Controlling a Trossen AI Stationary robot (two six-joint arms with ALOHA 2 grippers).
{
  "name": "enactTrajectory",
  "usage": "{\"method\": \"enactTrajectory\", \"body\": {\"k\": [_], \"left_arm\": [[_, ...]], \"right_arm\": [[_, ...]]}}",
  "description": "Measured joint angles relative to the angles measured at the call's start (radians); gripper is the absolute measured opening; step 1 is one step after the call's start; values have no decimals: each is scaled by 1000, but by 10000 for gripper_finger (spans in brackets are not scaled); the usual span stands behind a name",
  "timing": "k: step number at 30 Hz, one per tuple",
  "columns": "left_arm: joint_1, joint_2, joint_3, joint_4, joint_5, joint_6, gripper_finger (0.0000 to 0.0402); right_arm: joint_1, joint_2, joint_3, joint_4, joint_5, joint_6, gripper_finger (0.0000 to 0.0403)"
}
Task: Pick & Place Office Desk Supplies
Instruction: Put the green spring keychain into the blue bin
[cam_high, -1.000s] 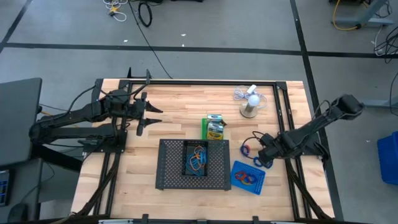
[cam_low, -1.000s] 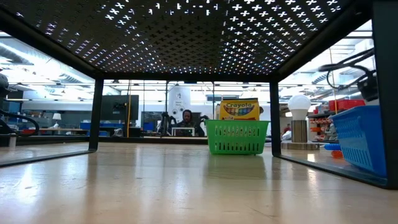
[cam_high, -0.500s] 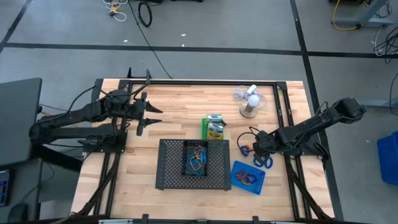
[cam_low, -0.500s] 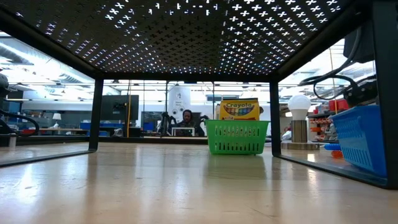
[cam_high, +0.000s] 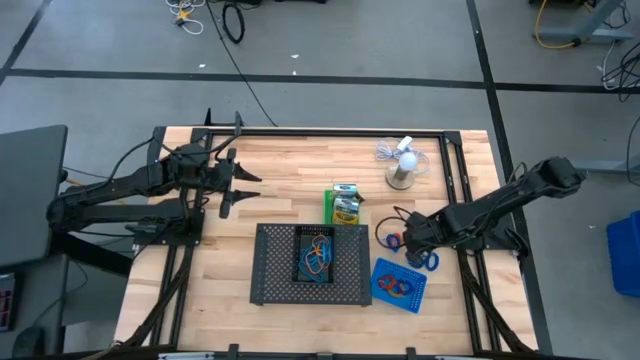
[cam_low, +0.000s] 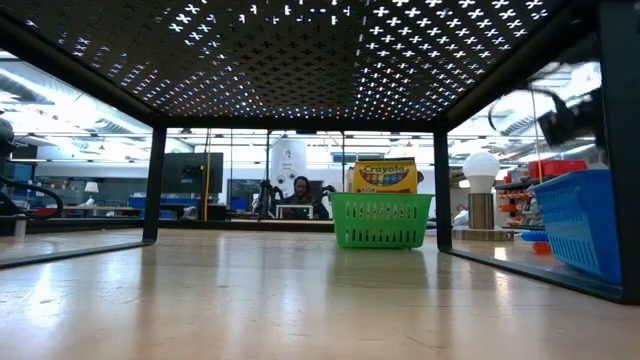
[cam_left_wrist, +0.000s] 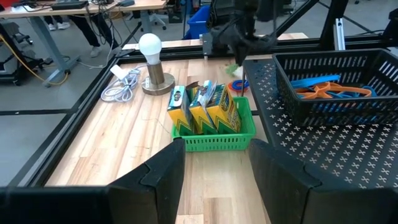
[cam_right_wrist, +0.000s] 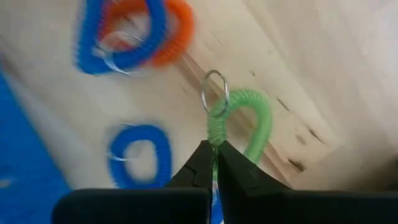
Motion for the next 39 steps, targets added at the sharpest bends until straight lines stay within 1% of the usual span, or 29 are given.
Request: {"method": "enactTrajectory", "body": {"k": [5,8,14,17,21,24,29,32,35,39], "left_arm": [[0,0,0,0,0,0,188],[0,0,0,0,0,0,188],[0,0,0,-1,0,0,188],[0,0,0,-2,0,0,188],[0,0,0,-2,0,0,188],[0,0,0,-1,0,2,188],[0,0,0,0,-1,4,188],[0,0,0,0,-1,3,188],[0,0,0,0,-1,3,188],[0,0,0,0,-1,10,188]], "right_arm": [[37,0,120,-94,40,8,6],[68,0,195,-147,46,23,5],[155,15,301,-146,73,55,5],[206,62,332,-137,70,72,5],[263,161,368,-88,27,72,5],[299,236,414,-85,44,88,5],[343,315,491,-67,50,98,5],[349,360,499,-38,15,98,5],[347,414,498,-54,-24,89,4],[336,447,498,-81,-29,79,12]]}}
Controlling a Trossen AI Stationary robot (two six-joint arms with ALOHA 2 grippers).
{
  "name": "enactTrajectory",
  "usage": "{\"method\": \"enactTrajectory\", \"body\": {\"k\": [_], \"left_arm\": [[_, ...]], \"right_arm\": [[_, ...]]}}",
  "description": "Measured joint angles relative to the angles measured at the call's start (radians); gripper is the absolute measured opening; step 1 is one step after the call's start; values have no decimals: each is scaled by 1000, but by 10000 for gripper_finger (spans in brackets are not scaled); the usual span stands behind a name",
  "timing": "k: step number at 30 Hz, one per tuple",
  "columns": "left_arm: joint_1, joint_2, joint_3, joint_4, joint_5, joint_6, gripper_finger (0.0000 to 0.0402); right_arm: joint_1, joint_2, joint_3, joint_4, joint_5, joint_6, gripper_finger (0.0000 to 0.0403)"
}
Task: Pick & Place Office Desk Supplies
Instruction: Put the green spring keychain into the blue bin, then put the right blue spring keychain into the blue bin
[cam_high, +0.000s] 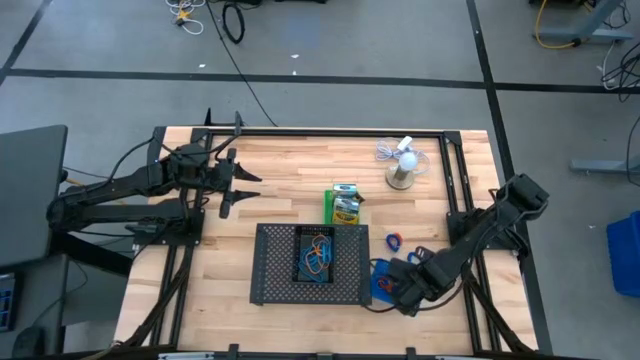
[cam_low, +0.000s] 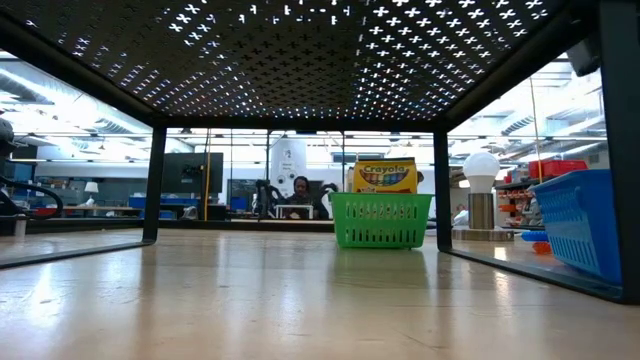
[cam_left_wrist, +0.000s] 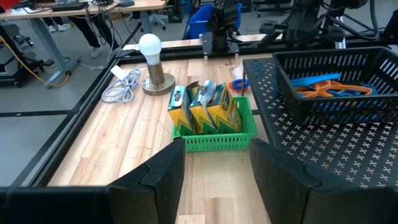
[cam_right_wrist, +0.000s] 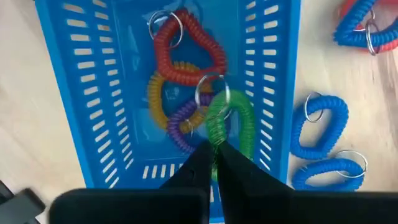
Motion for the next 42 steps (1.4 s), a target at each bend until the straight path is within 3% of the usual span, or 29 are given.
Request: {"method": "enactTrajectory", "body": {"k": [12,18,28,32,37,42], "left_arm": [[0,0,0,0,0,0,188],[0,0,0,0,0,1,188],[0,0,0,0,0,0,188],[0,0,0,-2,0,0,188],[0,0,0,-3,0,-2,188],[0,0,0,-3,9,-3,188]], "right_arm": [[-8,-2,0,143,22,-71,157],[-39,-11,0,107,67,-75,208],[-106,-99,0,-112,239,-124,204],[-125,-148,0,-227,248,-131,193],[-111,-194,-34,-339,170,-78,188],[-65,-257,-179,-231,36,-6,188]]}}
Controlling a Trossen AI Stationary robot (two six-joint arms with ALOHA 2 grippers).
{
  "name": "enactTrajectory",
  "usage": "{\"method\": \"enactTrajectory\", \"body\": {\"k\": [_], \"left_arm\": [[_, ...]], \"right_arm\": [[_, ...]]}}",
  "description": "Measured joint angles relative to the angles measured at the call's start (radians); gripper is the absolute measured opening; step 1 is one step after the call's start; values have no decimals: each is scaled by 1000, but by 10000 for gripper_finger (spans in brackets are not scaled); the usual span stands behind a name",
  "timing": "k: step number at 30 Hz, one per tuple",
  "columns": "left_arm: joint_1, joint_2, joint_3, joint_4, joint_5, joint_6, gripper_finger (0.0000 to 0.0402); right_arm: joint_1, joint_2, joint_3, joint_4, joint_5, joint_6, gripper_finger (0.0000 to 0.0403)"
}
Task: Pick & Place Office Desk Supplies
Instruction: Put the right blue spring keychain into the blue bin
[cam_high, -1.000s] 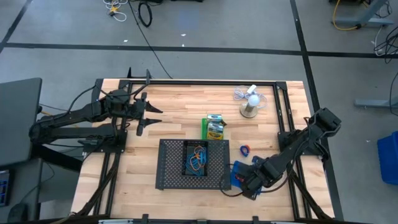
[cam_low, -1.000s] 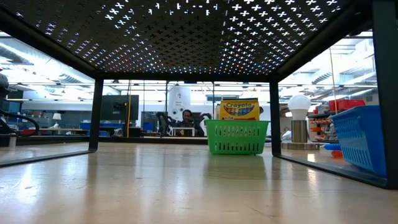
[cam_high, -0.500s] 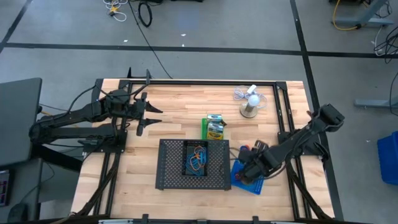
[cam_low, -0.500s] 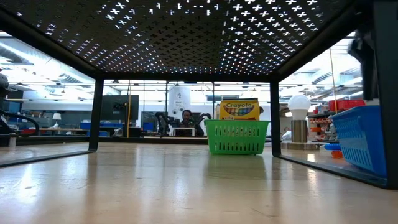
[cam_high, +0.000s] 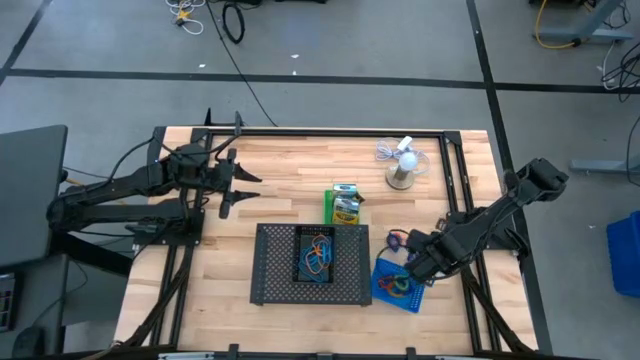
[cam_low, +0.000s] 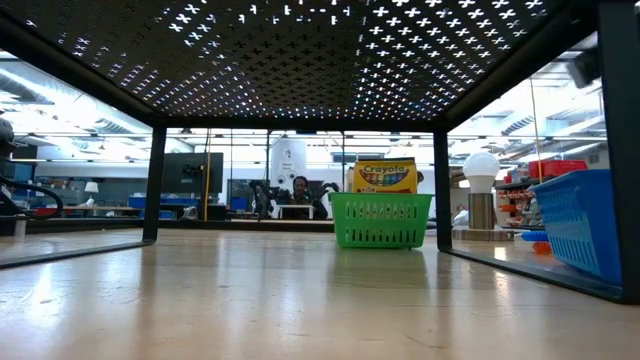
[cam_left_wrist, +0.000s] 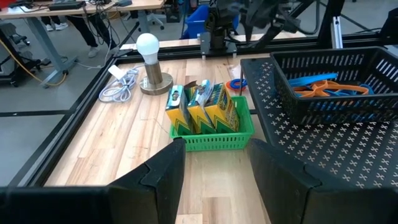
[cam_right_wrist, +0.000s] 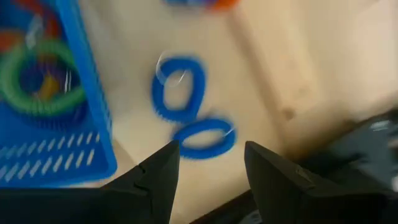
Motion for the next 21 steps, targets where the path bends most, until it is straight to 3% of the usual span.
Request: {"method": "enactTrajectory", "body": {"k": [5,12,21], "left_arm": [[0,0,0,0,1,1,188],[0,0,0,0,2,0,188],[0,0,0,0,2,-2,188]], "right_arm": [[69,-50,-134,184,-36,47,188],[147,-77,-260,308,-113,102,188],[176,-76,-336,362,-64,94,188]]}}
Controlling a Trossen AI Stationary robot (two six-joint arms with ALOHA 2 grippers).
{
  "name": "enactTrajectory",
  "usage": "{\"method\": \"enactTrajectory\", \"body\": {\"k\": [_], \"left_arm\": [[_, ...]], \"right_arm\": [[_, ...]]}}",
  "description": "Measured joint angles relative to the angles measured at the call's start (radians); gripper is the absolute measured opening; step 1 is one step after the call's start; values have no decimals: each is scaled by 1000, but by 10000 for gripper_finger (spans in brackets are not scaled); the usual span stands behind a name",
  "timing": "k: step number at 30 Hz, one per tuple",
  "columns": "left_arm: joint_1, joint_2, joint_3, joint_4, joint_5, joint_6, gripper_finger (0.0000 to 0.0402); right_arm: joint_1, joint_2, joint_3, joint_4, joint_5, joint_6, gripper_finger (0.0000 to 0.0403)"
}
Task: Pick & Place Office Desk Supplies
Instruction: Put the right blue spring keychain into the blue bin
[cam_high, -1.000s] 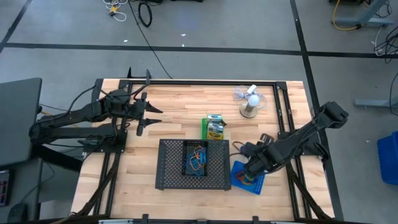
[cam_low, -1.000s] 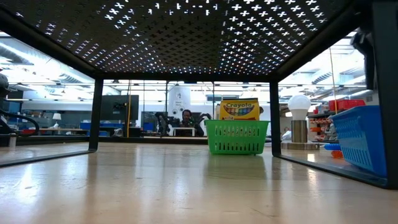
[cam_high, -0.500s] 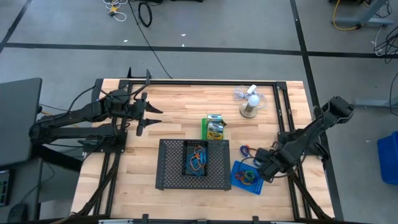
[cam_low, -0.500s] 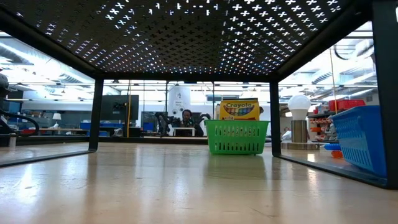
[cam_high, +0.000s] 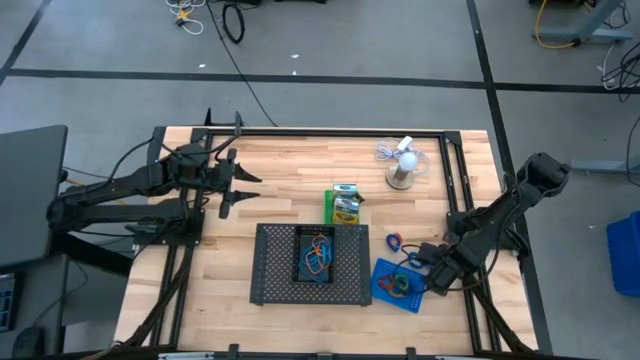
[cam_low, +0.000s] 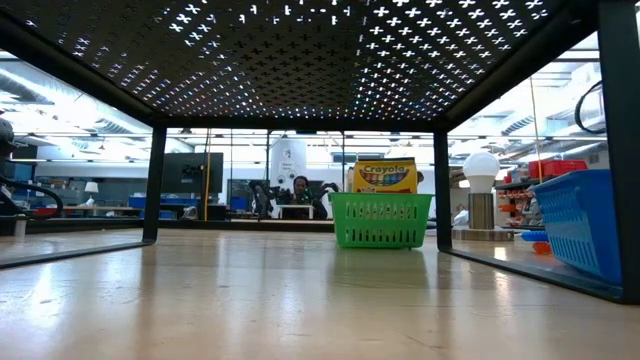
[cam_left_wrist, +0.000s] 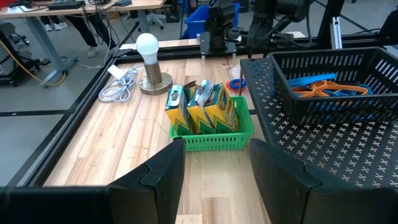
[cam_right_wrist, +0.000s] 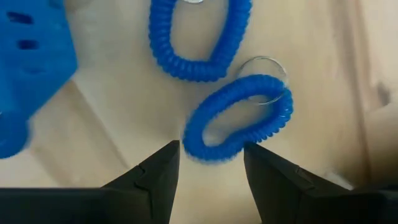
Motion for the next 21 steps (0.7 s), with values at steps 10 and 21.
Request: {"method": "enactTrajectory", "body": {"k": [10,21], "left_arm": [[0,0,0,-4,-2,-3,188],[0,0,0,-4,-3,-6,188]], "right_arm": [[1,-6,-28,2,25,-52,188],[20,-24,22,-25,74,-72,188]]}}
